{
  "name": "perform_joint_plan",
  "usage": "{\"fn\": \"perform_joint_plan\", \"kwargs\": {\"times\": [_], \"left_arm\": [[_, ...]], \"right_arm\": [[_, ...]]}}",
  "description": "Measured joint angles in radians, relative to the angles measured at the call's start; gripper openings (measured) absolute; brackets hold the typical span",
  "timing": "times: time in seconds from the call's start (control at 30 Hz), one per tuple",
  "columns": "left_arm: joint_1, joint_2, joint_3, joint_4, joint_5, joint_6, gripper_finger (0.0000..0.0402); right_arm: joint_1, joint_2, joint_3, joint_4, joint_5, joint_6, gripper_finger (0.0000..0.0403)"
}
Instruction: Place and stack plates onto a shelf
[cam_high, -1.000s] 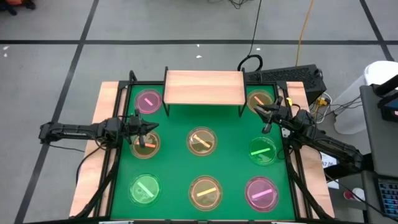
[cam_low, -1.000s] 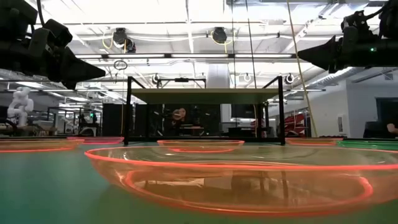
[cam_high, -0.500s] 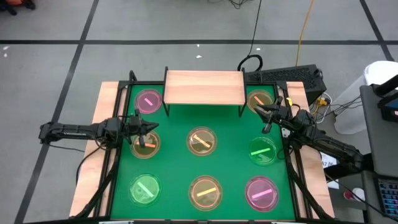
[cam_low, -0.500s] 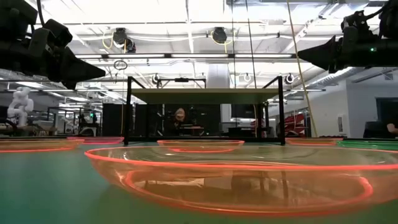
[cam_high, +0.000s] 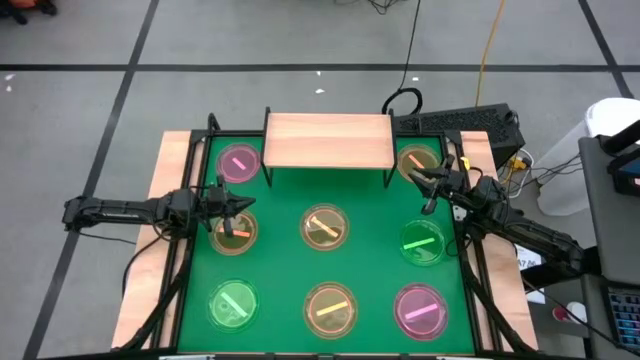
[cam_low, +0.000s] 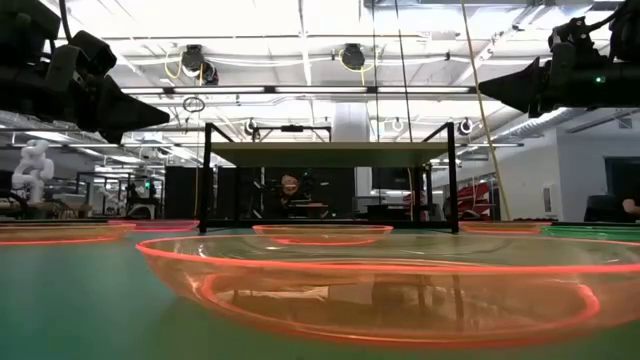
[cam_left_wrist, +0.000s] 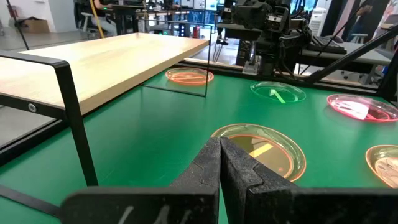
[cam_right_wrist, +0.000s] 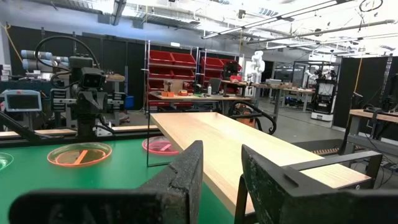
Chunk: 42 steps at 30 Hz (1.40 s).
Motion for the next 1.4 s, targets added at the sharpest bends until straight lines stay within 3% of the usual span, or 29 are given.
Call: {"fn": "perform_joint_plan", "kwargs": {"times": [1.3, 1.4], "left_arm": [[0.000, 0.000, 0.000, 0.000, 0.000, 0.000, 0.0001], [0.000, 0.000, 0.000, 0.000, 0.000, 0.000, 0.0001]], "right_arm": [[0.000, 0.000, 0.000, 0.007, 0.000, 0.003, 0.0093], [0.000, 0.000, 0.000, 0.007, -0.027, 0.207, 0.0093]]}}
